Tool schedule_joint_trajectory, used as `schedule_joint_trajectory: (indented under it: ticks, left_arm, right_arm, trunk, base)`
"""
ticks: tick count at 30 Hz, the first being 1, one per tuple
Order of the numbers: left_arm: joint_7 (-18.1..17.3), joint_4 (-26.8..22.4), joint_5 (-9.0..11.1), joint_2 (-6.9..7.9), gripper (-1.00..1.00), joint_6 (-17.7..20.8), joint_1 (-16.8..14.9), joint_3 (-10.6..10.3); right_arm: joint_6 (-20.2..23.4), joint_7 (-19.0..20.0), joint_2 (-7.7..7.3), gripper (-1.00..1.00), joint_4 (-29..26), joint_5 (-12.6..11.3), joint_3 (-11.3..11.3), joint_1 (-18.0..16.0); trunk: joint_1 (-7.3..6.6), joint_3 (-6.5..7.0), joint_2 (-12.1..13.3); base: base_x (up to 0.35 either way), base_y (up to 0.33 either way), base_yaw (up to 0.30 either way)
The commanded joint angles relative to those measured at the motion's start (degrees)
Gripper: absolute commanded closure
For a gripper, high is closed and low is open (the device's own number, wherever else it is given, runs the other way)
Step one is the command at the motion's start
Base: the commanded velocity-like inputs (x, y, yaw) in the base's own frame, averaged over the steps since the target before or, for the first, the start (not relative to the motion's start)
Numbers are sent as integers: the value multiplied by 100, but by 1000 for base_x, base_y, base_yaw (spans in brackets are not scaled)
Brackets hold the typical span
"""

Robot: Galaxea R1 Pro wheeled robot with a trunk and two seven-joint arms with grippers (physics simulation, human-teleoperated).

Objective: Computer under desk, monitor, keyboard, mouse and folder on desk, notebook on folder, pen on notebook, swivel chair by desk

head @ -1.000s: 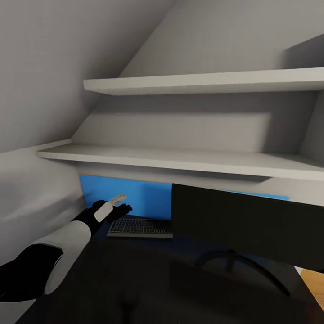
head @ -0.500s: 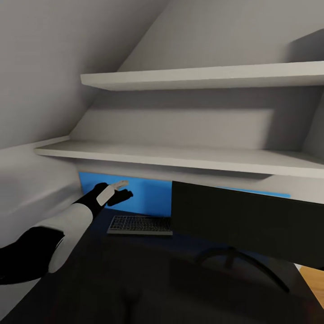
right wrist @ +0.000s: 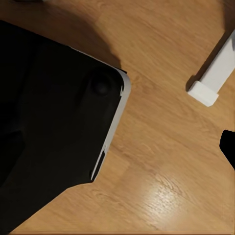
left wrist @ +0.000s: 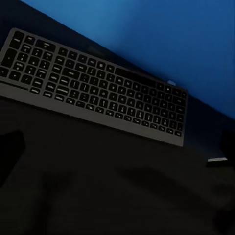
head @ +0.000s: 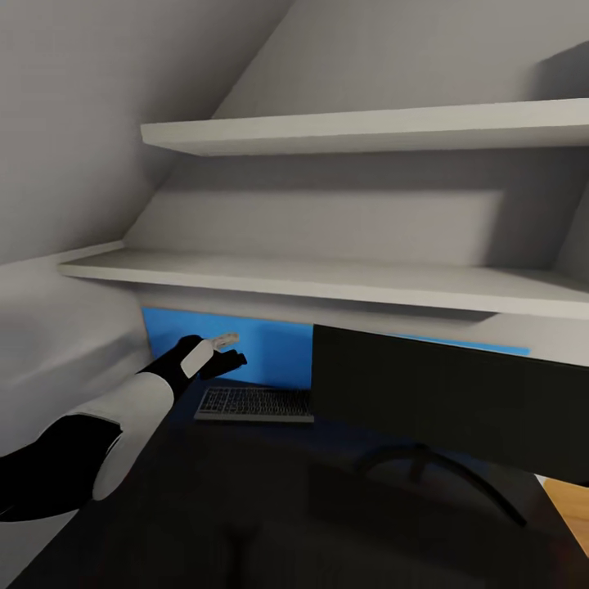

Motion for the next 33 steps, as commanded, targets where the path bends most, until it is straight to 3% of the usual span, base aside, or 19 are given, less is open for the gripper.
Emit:
schedule_joint_trajectory:
  ticks: [1, 9, 33]
  left_arm:
    - [54, -10, 63, -2, -100, 16, 1, -35]
    - [40, -10, 62, -118, -100, 0, 1, -28]
    - [40, -15, 35, -35, -100, -100, 19, 18]
  right_arm:
    - [-13, 11, -8, -100, 2, -67, 30, 2]
    - [-17, 9, -13, -100, 18, -111, 22, 3]
    - [-23, 7, -14, -100, 19, -124, 21, 3]
  trunk:
    - [2, -10, -4]
    - [2, -83, -4]
    - [2, -303, -4]
  base:
    - [0, 0, 0]
    - [0, 0, -46]
    - [-23, -15, -72]
